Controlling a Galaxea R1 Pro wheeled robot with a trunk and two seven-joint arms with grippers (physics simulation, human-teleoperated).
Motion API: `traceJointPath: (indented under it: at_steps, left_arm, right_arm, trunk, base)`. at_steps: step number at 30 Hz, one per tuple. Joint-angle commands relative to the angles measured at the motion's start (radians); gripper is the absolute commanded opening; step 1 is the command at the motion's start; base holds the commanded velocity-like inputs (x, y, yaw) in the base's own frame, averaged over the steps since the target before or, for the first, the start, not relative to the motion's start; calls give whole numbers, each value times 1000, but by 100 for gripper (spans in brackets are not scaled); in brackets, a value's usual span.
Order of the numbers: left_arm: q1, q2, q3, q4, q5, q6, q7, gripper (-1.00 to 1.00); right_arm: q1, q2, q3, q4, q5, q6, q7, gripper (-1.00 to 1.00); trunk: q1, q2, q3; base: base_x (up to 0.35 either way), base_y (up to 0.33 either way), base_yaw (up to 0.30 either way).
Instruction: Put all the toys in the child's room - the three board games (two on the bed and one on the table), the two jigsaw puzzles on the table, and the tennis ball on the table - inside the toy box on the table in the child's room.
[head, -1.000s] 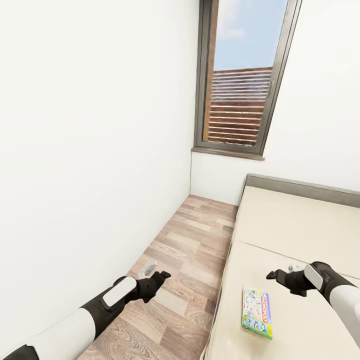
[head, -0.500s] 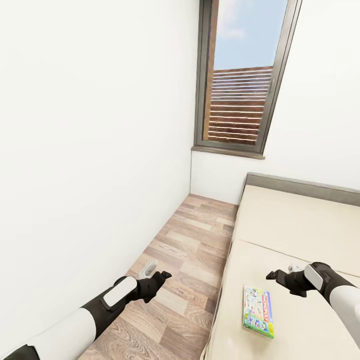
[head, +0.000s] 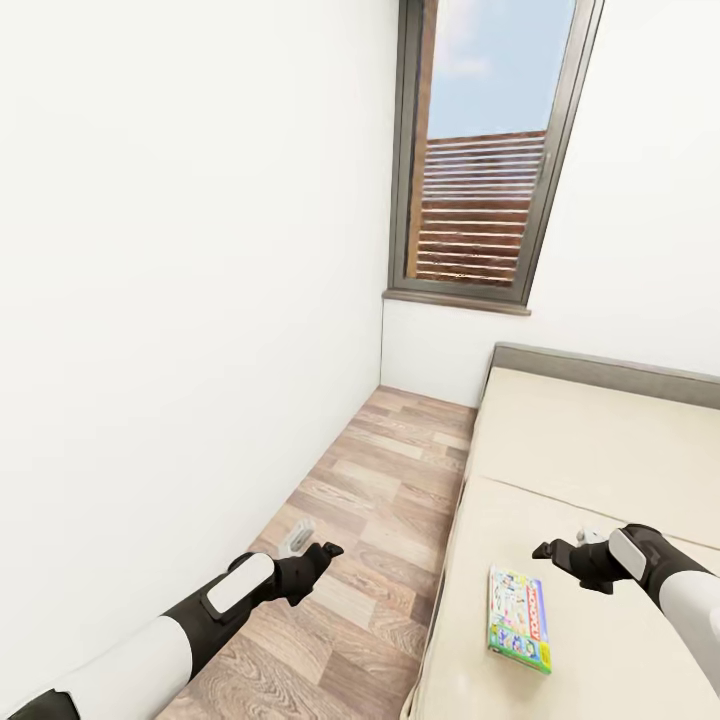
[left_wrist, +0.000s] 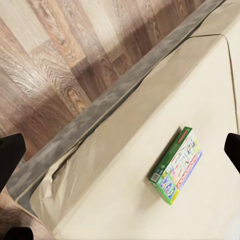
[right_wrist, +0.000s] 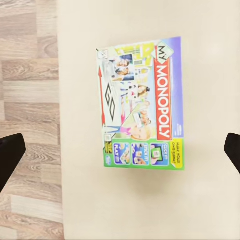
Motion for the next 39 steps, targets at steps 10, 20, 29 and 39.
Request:
traceJointPath:
  at_steps: [10,20,29,39]
  left_arm:
    - [-1,1,-5,-2,8,-2,6,100]
    - [-1,1,-5,-2,8,-2,6,100]
    - [-1,1,-5,-2,8,-2,6,100]
    - [-1,1,-5,-2,7,0,6,100]
  right_arm:
    - [-2,0,-4,-2,6,7,4,100]
    - [-1,0,-4,-1,6,10,4,100]
    - [-2,-1,-5,-2,6,13,4,100]
    - [-2,-32,-8,-4,-30,14,10,100]
  trunk:
    - [38,-71,-33]
    - [77,-141,-64]
    - [111,-204,-92]
    - [150,-274,-123]
  base:
    - [0,0,0]
    - [0,0,0]
    - [0,0,0]
    - [0,0,0]
